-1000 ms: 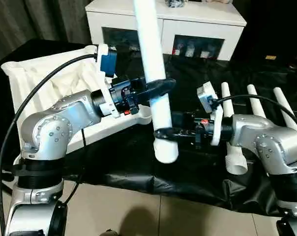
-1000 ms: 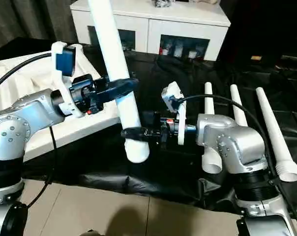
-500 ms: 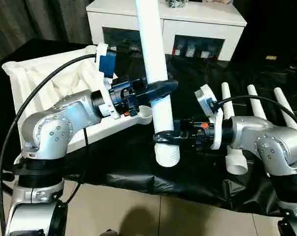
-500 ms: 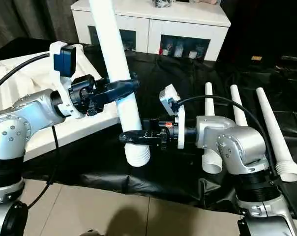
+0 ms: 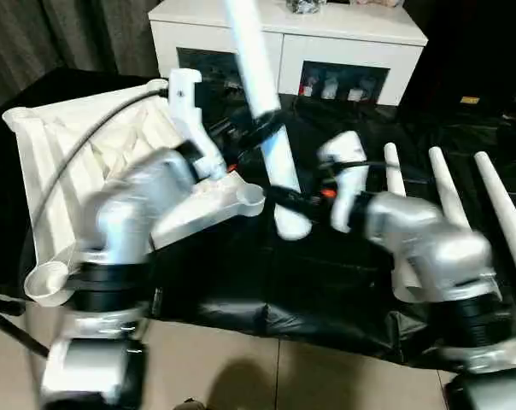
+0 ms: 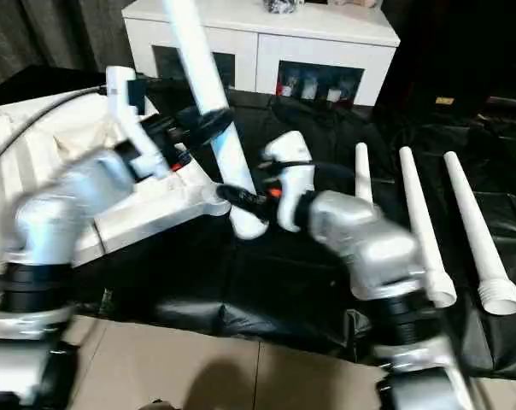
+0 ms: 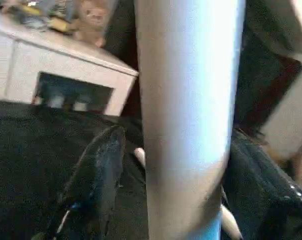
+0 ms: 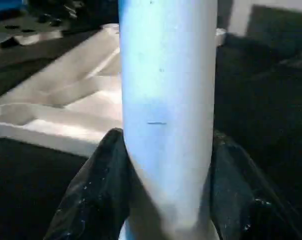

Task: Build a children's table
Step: Pick table leg

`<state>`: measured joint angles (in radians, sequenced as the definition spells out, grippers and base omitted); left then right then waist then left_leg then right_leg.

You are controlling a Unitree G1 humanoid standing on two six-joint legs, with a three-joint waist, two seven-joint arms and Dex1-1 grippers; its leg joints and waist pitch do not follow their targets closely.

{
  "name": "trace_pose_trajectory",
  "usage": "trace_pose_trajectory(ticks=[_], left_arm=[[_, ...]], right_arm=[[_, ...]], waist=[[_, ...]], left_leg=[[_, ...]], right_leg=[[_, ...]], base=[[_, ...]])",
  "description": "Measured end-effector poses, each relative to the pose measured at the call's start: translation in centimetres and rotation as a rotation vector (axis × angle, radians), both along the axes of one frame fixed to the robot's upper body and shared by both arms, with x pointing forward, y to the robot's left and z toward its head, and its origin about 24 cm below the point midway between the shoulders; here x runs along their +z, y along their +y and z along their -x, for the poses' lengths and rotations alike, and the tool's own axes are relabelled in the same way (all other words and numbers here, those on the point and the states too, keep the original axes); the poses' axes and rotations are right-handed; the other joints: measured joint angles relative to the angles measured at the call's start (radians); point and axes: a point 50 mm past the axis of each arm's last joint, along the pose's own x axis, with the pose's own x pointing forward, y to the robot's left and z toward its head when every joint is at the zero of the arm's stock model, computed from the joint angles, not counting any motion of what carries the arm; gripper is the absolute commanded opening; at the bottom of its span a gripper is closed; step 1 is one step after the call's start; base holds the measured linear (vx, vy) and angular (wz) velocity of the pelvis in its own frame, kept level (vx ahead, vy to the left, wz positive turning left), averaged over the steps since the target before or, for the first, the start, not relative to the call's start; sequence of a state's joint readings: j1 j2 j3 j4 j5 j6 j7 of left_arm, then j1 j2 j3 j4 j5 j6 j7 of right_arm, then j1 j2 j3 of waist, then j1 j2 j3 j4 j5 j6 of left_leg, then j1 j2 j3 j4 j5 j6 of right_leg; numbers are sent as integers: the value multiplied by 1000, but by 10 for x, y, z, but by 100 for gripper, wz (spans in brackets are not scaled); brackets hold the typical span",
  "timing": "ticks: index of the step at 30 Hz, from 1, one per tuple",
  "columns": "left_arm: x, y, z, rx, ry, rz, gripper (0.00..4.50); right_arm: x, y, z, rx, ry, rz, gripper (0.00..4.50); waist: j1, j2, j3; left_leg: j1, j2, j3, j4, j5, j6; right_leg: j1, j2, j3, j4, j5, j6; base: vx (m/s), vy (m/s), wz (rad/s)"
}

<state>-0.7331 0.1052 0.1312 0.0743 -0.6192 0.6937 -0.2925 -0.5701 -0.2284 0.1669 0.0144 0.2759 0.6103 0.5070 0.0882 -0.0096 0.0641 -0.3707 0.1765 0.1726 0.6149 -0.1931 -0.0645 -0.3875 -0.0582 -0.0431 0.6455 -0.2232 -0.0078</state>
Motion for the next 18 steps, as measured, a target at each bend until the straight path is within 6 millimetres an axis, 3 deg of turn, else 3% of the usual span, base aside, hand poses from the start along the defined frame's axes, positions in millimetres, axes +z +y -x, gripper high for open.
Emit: trace_pose_trajectory(ticks=[7, 18], left_arm=[[3, -6, -5, 62, 37, 60, 331], [6, -3, -10, 158, 52, 50, 250]], right_arm=[[-4, 15, -5, -147, -90, 35, 188], [-5, 25, -7, -217, -121, 32, 188]], waist=[[-1, 0, 0], [-1, 0, 0]], left_leg=[[0, 0, 0, 0, 0, 0], [-1, 0, 0, 0, 0, 0]], right_leg=[[0, 0, 0, 0, 0, 0], [-1, 0, 0, 0, 1, 1]], base=[[0, 0, 0], [0, 0, 0]])
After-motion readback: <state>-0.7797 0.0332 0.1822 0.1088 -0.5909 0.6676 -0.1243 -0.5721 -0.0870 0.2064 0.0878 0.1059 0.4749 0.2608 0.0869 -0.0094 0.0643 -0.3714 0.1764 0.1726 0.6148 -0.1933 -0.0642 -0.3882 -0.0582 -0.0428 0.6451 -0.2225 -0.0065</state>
